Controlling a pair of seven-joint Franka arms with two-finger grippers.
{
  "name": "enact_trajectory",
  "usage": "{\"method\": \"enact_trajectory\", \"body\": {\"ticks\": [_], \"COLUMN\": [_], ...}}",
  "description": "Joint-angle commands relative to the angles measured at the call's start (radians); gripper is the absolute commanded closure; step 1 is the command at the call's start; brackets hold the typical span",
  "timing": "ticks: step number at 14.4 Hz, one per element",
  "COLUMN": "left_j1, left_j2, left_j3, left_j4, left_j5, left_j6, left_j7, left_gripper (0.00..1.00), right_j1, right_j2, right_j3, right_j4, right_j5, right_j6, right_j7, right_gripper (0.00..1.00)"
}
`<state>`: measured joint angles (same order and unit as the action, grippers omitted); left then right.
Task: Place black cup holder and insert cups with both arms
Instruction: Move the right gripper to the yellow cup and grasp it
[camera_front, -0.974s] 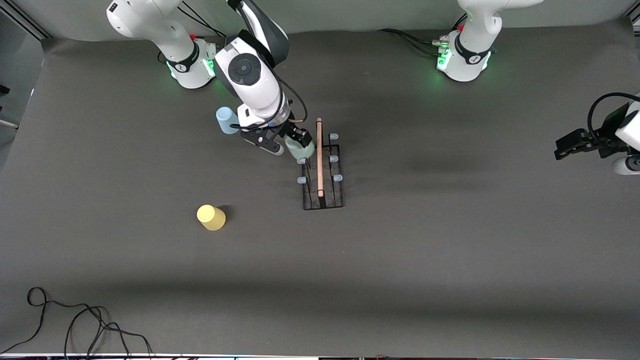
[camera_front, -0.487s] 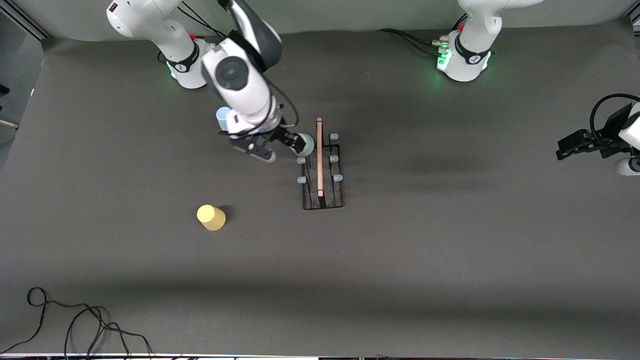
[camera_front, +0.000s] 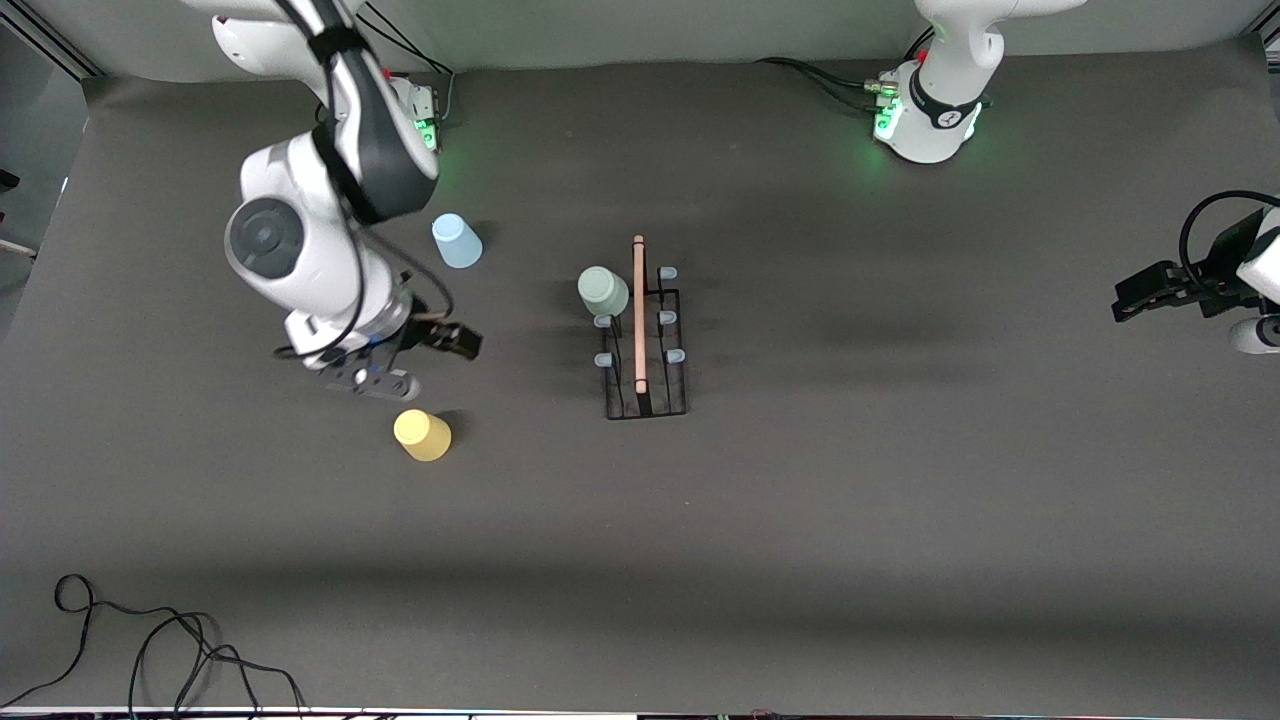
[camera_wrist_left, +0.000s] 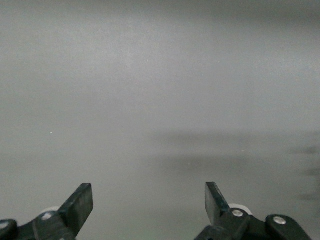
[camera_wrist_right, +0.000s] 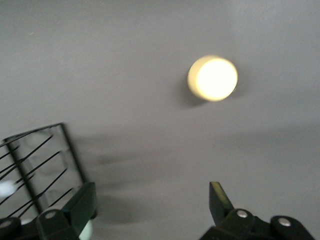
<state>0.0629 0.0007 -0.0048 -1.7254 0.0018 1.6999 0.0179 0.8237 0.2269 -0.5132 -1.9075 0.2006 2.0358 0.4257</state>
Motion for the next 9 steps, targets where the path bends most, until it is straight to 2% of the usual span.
{"method": "enact_trajectory", "body": {"ticks": [1,3,5,9], "left_j1": [0.003,0.006,0.006,0.008], "left_j2": [0.001,0.015,0.019,0.019], "left_j3": [-0.003,-0.003,-0.001,-0.001], "left_j4": [0.012,0.023,0.024,0.023], "left_j5": [-0.011,-0.013,-0.011,-0.014], "left_j6": [-0.009,0.0,-0.003,-0.012], "left_j7": [-0.03,-0.033,-0.033,-0.033], "left_gripper": [0.0,0.0,0.0,0.0], "right_j1": [-0.07,-0.1,-0.107,-0.115], "right_j2": [0.106,0.169,0.233,0.29], "right_j3": [-0.001,-0.001,-0.001,0.005], "right_j4": [0.042,0.042,0.041,0.042], "right_j5": [0.009,0.057,0.068,0.121], "right_j6": [0.064,0.124,0.191,0.256], "right_j7": [-0.125,-0.168,-0.199,-0.202], "right_gripper": [0.0,0.0,0.0,0.0]}}
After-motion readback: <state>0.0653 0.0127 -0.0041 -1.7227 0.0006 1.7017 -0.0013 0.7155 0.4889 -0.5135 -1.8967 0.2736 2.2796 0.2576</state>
